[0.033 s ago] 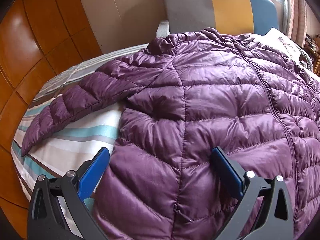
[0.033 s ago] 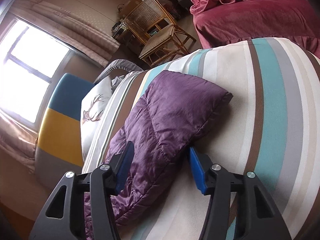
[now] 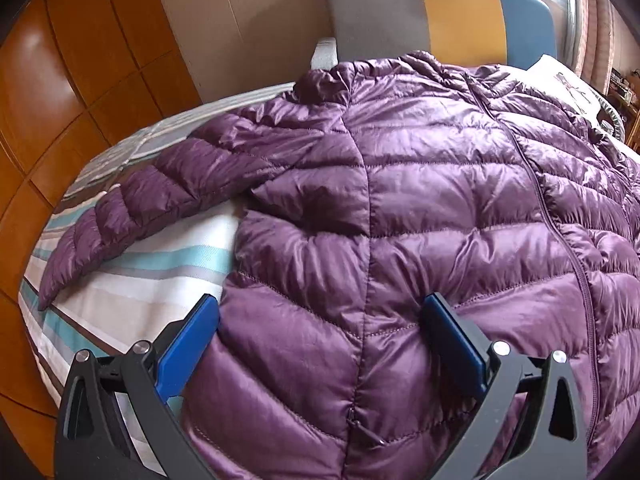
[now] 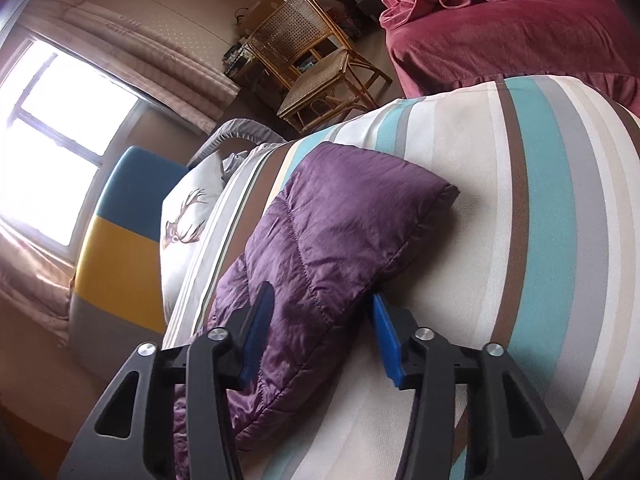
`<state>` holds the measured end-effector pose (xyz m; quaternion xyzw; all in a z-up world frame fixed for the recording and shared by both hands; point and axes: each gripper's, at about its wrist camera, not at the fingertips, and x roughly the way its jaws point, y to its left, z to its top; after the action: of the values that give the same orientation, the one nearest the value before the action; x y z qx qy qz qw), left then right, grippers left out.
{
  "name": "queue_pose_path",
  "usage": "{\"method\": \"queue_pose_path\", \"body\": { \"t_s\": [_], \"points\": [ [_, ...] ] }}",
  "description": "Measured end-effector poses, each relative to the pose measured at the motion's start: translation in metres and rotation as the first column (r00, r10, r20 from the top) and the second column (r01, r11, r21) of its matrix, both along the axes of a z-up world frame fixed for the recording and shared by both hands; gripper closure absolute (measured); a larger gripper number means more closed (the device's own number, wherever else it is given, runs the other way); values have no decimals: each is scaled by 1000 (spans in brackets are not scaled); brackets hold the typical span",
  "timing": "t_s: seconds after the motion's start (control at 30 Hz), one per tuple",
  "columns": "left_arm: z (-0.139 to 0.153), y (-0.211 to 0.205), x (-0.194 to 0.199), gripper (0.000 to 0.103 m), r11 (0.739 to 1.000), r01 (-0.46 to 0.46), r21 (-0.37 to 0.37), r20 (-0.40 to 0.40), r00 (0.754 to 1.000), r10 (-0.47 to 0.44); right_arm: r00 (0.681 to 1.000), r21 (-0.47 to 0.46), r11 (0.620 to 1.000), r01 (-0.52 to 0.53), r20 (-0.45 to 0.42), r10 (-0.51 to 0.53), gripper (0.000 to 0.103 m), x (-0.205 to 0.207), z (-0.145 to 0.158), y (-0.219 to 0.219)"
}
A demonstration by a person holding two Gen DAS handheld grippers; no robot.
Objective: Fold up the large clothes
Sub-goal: 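Move the right gripper down to the cuff of one jacket sleeve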
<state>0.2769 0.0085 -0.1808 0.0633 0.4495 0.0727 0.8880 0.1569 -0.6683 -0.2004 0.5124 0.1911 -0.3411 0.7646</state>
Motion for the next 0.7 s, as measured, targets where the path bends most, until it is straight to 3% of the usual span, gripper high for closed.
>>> {"method": "queue_pose_path", "body": {
  "t_s": [0.1,0.2,0.43,0.6,0.7],
  "points": [
    [-2,0,0,2,1000,0,-10,-3,1000,0,1000,18,1000,-8,7,8,81,0,-6,-6],
    [-5,2,1,2,1000,-4,-30,-12,1000,4,1000,9,1000,-21,15,21,86,1,-6,-8],
    [-12,24,2,2,977,-51,-209,-56,998,40,998,-85,995,-55,-37,52,86,8,12,-1],
    [-6,29,3,2,972,-46,-232,-60,998,33,991,-198,973,-122,-85,107,86,20,38,15],
    [6,37,0,2,980,-100,-171,-2,995,101,984,-248,954,-170,-101,149,86,30,54,29]
  ]
}}
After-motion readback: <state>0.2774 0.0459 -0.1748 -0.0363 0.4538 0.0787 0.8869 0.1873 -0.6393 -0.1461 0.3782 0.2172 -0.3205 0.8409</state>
